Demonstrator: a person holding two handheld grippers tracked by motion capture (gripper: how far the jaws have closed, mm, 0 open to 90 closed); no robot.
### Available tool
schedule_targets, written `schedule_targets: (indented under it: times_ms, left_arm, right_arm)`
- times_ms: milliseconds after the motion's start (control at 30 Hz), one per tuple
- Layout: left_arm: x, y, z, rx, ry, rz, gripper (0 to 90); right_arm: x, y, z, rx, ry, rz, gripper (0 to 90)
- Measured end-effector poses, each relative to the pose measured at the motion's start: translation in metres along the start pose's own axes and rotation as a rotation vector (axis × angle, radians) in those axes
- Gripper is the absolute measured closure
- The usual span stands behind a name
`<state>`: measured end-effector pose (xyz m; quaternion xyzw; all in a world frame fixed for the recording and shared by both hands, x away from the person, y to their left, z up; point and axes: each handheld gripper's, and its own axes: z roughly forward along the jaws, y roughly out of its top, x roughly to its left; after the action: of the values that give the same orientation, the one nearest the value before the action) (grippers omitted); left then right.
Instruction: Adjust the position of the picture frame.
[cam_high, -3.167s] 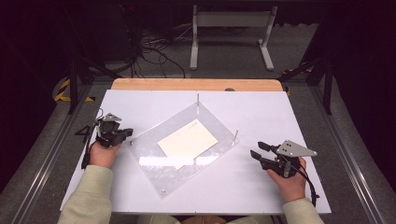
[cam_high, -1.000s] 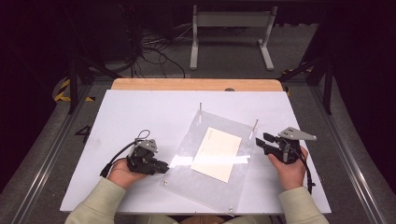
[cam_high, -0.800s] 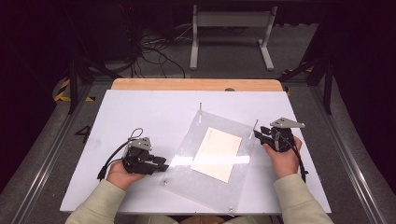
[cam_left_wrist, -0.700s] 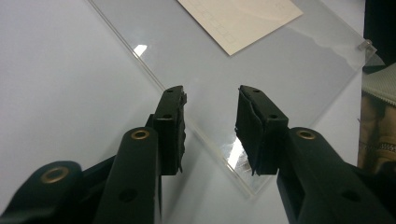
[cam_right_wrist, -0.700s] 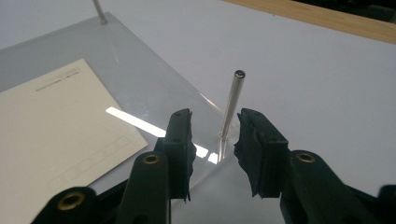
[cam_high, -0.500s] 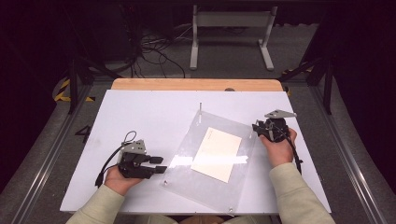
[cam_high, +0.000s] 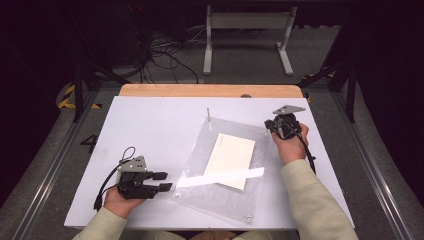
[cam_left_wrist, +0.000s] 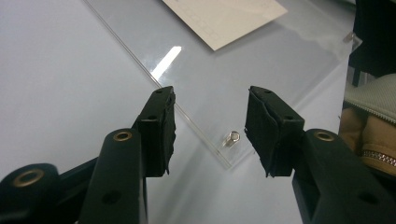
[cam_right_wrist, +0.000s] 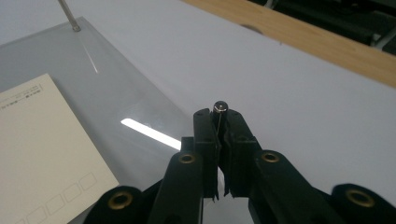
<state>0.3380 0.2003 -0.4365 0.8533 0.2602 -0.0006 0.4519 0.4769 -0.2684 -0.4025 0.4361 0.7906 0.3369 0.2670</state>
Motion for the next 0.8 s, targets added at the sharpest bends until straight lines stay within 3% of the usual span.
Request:
schedule_targets:
  times_ms: [133, 333, 500, 633, 800]
  left_arm:
    - [0.001, -0.007, -0.002, 0.022, 0.013, -0.02, 52.4]
    - [-0.002, -0.014, -0.006, 0.029, 0.022, -0.029, 52.0]
    - [-0.006, -0.016, -0.004, 0.049, 0.027, -0.008, 51.8]
    - [-0.006, -0.018, -0.001, 0.059, 0.021, -0.013, 51.6]
    - [-0.006, -0.016, 0.003, 0.065, 0.009, 0.0, 51.5]
  right_arm:
    - [0.005, 0.026, 0.014, -0.019, 0.017, -0.076, 84.9]
    - [0.014, 0.057, 0.037, -0.03, 0.044, -0.136, 84.8]
    - [0.017, 0.071, 0.062, -0.002, 0.088, -0.143, 84.8]
    - [0.018, 0.073, 0.077, 0.014, 0.109, -0.132, 84.6]
    - [0.02, 0.072, 0.084, 0.001, 0.093, -0.138, 83.2]
